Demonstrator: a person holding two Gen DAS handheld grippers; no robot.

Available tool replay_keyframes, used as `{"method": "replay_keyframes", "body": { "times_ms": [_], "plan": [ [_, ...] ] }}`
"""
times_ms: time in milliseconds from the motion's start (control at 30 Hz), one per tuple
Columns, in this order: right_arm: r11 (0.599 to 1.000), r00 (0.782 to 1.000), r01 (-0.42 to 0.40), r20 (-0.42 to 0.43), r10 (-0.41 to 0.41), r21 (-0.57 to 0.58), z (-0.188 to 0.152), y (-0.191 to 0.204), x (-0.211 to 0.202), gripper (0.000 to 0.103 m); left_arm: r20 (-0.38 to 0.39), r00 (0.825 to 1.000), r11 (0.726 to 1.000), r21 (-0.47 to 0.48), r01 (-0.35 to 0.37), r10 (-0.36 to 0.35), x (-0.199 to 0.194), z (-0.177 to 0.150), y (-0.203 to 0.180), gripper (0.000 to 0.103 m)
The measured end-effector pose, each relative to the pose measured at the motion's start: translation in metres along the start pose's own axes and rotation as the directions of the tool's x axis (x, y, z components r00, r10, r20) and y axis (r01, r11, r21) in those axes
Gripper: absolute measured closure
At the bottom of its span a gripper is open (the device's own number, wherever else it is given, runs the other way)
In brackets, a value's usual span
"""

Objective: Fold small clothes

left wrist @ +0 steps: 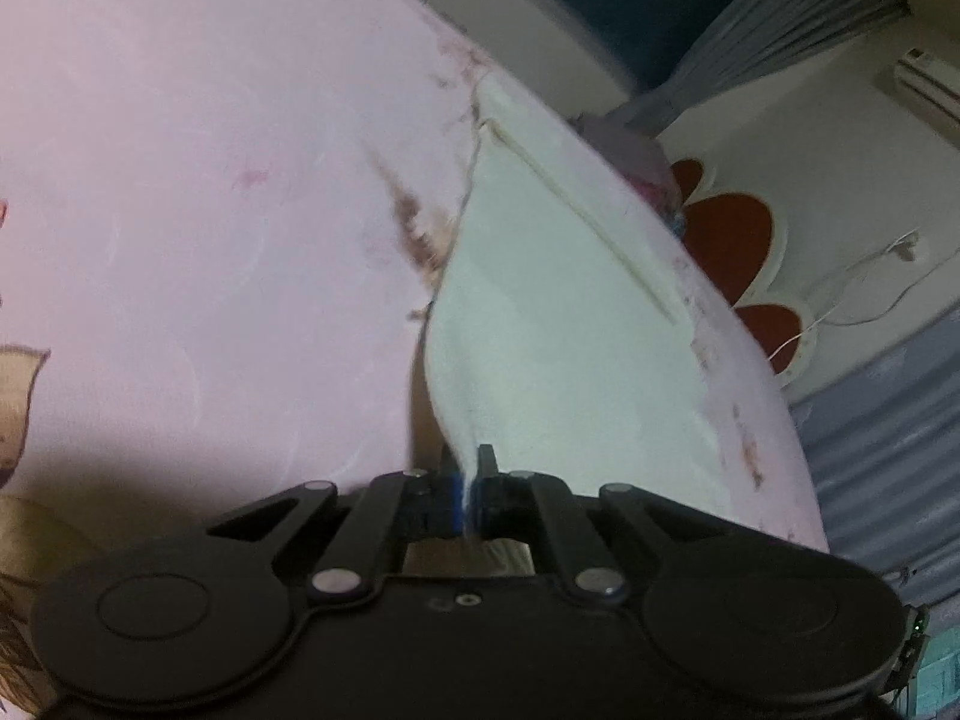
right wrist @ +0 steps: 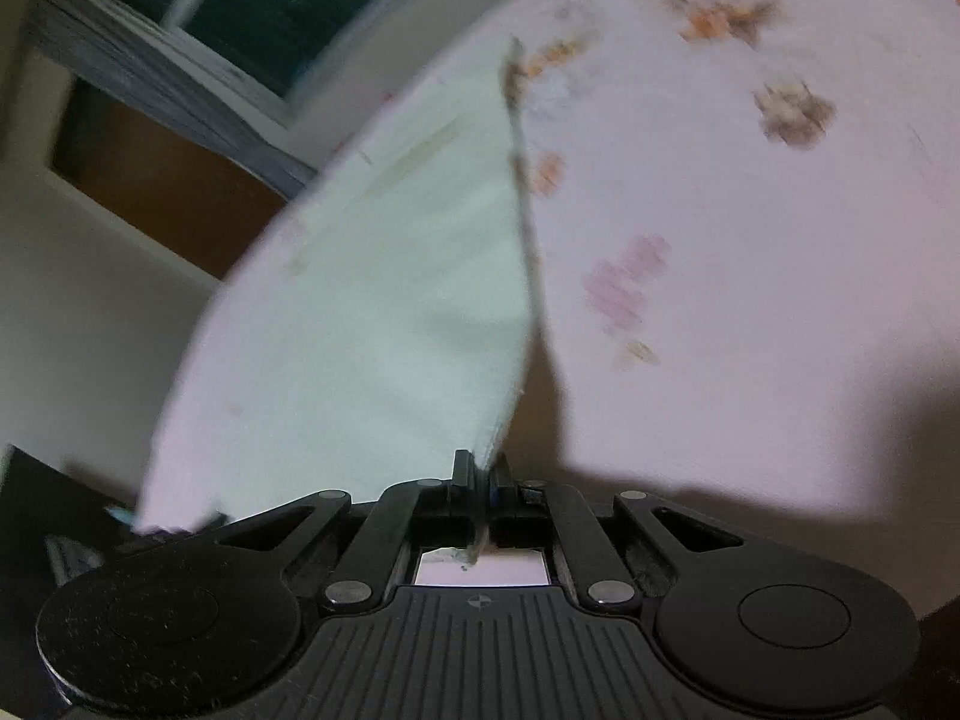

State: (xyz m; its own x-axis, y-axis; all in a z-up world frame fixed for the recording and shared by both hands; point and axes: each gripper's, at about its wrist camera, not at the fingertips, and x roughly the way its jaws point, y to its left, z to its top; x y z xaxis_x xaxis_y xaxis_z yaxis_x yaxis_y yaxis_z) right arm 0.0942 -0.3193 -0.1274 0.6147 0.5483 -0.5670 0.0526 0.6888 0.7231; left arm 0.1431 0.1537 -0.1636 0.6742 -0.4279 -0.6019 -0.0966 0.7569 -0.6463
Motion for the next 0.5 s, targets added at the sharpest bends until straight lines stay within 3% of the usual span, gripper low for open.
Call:
{"method": "replay_keyframes", "body": {
  "times_ms": [100,267,400,500],
  "plan": [
    [0.998,0.998,-0.032,0.06,0.035,-0.044,0.018,0.019,-0.01,0.1,0.064,0.997,0.999,0.004,0.044,-0.045,-0.008,0.014,-0.014,0.1],
    [0.989,0.983,-0.048,0.168,0.071,-0.14,0.081,0.061,-0.005,0.1,0.135,0.984,0.993,0.048,0.111,-0.117,-0.004,0.074,-0.046,0.1],
    [0.986,0.971,-0.039,0.225,0.076,-0.163,0.149,0.085,0.017,0.1,0.164,0.973,0.986,0.082,0.148,-0.16,0.022,0.131,-0.073,0.1],
    [0.989,0.967,-0.021,0.249,0.058,-0.149,0.202,0.092,0.047,0.1,0.159,0.975,0.983,0.118,0.139,-0.157,0.063,0.182,-0.09,0.1]
  ]
}}
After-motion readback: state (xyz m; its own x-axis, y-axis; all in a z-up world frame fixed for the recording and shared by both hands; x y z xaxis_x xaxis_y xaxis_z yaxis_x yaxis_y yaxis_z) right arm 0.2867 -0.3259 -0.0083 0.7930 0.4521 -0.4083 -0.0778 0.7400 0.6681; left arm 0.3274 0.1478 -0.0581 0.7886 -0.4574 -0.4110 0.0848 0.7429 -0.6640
